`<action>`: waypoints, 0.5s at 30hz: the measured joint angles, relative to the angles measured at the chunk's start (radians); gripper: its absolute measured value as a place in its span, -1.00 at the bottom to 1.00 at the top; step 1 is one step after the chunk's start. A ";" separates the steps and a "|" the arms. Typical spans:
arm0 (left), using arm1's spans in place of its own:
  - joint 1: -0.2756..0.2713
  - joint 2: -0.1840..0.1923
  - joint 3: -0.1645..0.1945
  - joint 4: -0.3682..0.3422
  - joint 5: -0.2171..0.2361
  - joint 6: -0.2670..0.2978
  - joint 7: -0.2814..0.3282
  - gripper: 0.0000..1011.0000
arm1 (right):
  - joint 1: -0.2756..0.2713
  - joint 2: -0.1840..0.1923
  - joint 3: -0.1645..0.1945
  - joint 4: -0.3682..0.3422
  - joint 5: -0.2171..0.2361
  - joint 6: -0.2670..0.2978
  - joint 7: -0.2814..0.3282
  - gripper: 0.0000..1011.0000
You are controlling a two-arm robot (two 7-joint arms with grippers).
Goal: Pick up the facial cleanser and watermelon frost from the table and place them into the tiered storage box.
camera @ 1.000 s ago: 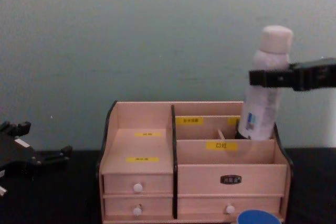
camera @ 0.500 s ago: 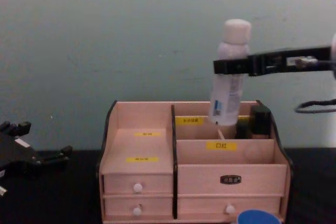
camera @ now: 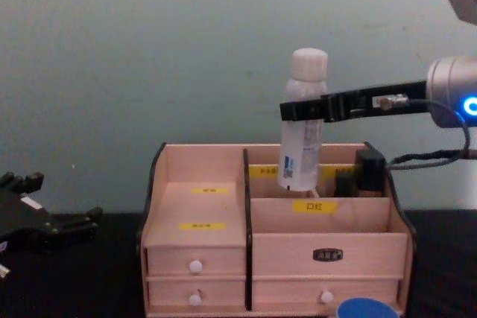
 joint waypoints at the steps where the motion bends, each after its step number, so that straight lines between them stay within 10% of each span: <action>1: 0.000 0.000 0.000 0.000 0.000 0.000 0.000 0.98 | 0.002 -0.003 -0.001 0.005 -0.002 0.000 0.000 0.18; 15: 0.000 0.000 0.000 0.000 0.000 0.000 0.000 0.98 | 0.037 -0.052 -0.004 0.081 -0.041 -0.006 -0.008 0.18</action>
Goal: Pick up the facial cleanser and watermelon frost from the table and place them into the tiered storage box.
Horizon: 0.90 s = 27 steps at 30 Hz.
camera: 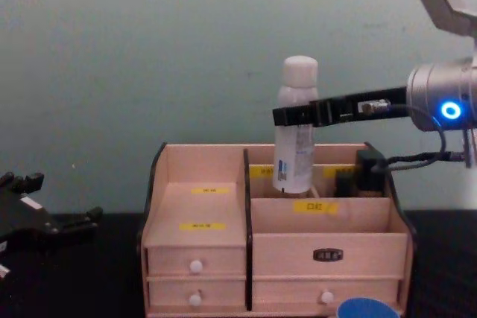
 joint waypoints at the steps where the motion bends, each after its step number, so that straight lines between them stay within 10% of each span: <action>1: 0.000 0.000 0.000 0.000 0.000 0.000 0.000 0.98 | 0.000 0.000 0.000 0.000 0.000 0.000 0.000 0.18; 27: 0.000 0.000 0.000 0.000 0.000 0.000 0.000 0.98 | 0.007 -0.038 0.011 0.071 -0.039 -0.021 0.021 0.18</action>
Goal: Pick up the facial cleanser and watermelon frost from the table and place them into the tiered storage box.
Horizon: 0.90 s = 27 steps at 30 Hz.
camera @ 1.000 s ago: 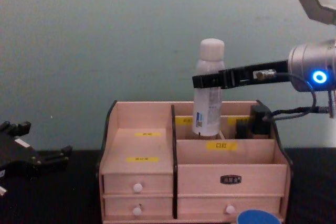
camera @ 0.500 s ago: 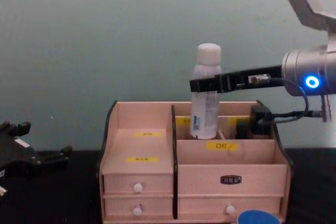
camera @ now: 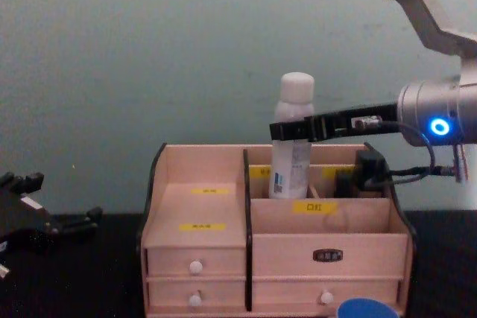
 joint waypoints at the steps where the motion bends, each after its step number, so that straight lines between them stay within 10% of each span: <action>1: 0.000 0.000 0.000 0.000 0.000 0.000 0.000 0.98 | 0.000 -0.001 0.001 0.003 -0.002 -0.001 0.001 0.18; 27: 0.000 0.000 0.000 0.000 0.000 0.000 0.000 0.98 | -0.001 -0.033 0.011 0.076 -0.050 -0.019 0.001 0.18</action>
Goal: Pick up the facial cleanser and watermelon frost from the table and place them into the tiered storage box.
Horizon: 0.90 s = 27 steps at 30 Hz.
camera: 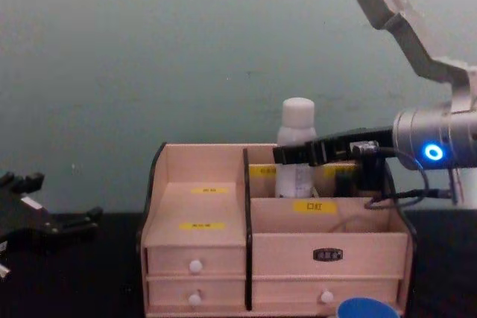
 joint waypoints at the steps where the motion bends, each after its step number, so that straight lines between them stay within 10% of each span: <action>1: 0.000 0.000 0.000 0.000 0.000 0.000 0.000 0.98 | 0.000 -0.001 0.000 0.001 -0.001 0.000 0.000 0.18; 27: 0.000 0.000 0.000 0.000 0.000 0.000 0.000 0.98 | -0.009 -0.005 0.007 0.005 -0.024 -0.002 -0.004 0.25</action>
